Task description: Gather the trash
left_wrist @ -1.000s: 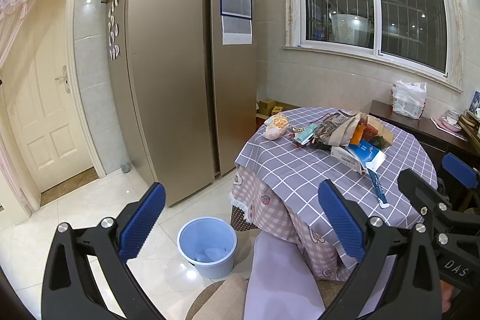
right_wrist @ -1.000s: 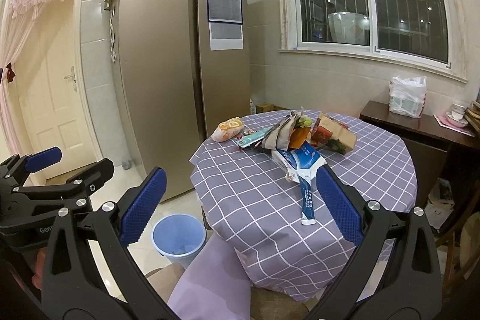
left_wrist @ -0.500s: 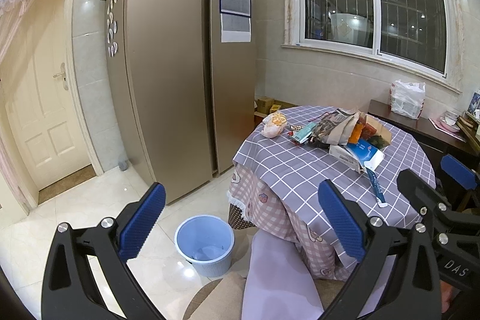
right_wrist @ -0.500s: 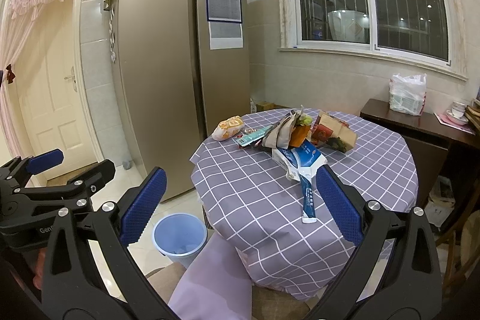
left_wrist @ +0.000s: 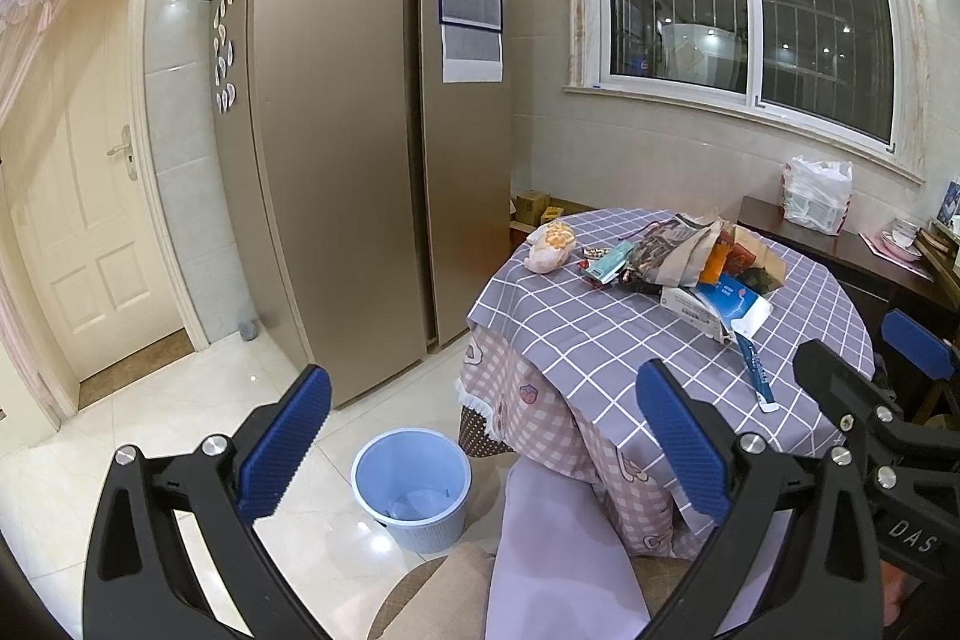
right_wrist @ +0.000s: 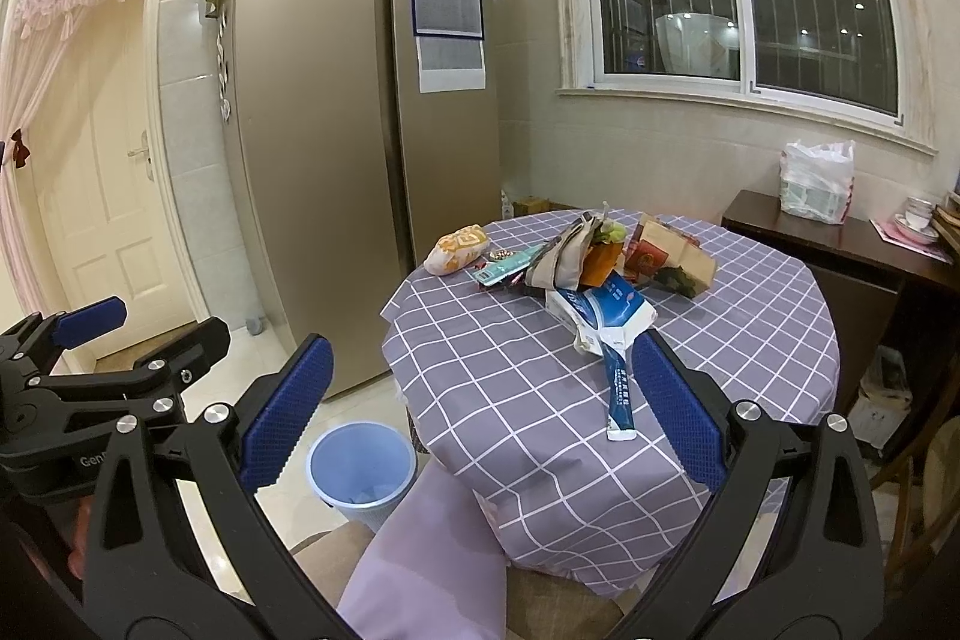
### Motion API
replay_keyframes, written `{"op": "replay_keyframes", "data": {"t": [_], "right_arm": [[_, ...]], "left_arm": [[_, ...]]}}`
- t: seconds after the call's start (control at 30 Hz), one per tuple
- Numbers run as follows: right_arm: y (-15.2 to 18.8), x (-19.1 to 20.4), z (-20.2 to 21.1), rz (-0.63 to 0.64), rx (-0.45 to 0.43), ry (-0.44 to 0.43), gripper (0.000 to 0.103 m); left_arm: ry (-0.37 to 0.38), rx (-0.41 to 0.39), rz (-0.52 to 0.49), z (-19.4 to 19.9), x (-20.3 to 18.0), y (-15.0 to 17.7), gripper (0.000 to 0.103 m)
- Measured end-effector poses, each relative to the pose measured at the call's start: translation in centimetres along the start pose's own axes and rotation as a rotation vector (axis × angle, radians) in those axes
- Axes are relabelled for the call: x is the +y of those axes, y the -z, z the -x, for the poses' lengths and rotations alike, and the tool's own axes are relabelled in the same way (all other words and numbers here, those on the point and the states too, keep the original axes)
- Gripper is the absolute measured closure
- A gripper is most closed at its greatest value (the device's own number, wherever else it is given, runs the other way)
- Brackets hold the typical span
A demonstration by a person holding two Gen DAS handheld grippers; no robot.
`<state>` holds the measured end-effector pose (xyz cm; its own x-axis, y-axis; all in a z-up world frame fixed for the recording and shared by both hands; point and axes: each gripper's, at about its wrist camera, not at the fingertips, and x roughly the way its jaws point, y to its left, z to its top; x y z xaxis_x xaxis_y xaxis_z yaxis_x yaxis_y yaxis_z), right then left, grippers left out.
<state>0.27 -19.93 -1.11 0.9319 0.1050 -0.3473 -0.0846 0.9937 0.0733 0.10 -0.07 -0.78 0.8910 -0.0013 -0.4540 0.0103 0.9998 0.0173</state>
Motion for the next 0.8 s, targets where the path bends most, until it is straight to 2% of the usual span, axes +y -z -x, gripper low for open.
{"op": "replay_keyframes", "data": {"t": [0.43, 0.8], "right_arm": [[0.4, -0.2, -0.7, -0.004, 0.026, 0.004, 0.005], [0.9, -1.2, -2.9, -0.014, 0.084, 0.031, 0.005]], "left_arm": [[-0.010, 0.016, -0.003, -0.8, 0.0, 0.0, 0.004], [0.029, 0.091, -0.005, -3.8, -1.0, 0.6, 0.004]]}}
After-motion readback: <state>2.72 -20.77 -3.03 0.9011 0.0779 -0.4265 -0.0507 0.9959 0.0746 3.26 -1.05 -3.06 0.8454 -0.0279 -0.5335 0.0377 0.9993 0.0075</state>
